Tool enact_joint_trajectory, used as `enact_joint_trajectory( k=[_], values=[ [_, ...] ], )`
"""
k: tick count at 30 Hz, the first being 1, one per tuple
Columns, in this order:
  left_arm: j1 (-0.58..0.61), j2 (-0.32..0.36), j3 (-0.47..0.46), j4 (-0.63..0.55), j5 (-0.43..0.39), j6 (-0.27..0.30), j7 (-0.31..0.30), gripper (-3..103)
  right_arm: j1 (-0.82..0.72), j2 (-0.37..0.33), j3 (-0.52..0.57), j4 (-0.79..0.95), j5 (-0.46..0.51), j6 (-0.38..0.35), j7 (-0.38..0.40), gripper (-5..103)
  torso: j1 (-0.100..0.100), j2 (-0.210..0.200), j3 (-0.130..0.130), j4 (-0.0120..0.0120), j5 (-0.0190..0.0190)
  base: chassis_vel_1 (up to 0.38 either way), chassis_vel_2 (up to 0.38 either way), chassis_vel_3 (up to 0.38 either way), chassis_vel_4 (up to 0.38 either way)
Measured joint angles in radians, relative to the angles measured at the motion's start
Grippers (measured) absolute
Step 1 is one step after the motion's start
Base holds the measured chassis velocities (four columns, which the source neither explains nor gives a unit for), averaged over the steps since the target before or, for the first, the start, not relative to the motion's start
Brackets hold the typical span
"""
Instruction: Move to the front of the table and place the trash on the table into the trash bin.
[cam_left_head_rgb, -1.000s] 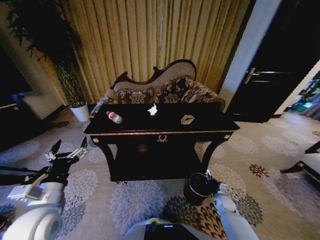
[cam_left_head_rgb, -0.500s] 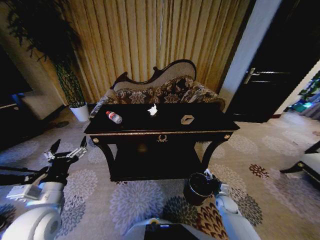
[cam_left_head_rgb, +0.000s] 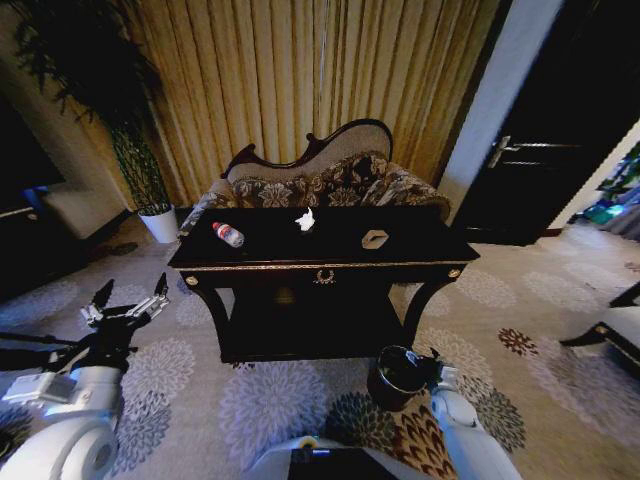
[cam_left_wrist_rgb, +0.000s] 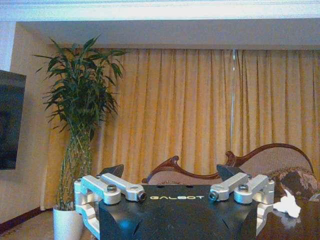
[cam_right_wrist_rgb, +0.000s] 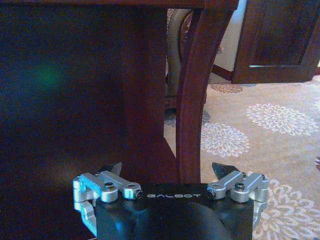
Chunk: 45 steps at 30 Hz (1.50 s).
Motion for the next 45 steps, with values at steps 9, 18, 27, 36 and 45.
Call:
enact_joint_trajectory(
  k=[9,18,27,36,45],
  values=[
    [0.004,-0.004,0.001,-0.001,0.000,-0.003,0.002,100,-0.009,-0.003,0.003,0.003,0.002,-0.001,0.000,100,0.000,0.000,0.000,0.0000,0.0000,0.000,0.000,0.000,0.000],
    [0.002,-0.003,0.003,0.002,-0.001,-0.004,0.002,100,-0.010,-0.001,0.006,0.003,0.004,-0.002,0.000,100,0.000,0.000,0.000,0.0000,0.0000,0.000,0.000,0.000,0.000],
    [-0.002,-0.001,0.003,0.004,-0.004,-0.006,0.002,100,-0.008,0.004,0.006,0.002,0.003,-0.002,0.001,100,0.000,0.000,0.000,0.0000,0.0000,0.000,0.000,0.000,0.000],
    [-0.003,0.001,0.002,0.006,-0.004,-0.006,0.002,100,-0.036,-0.006,0.022,0.080,0.037,-0.022,0.001,100,0.000,0.000,0.000,0.0000,0.0001,0.000,0.000,0.000,0.000],
    [-0.001,-0.003,-0.006,0.009,-0.004,-0.006,0.002,100,-0.125,-0.035,0.065,0.315,0.053,-0.008,0.003,100,0.000,0.000,0.000,-0.0001,-0.0001,0.000,0.000,0.000,0.000]
  ],
)
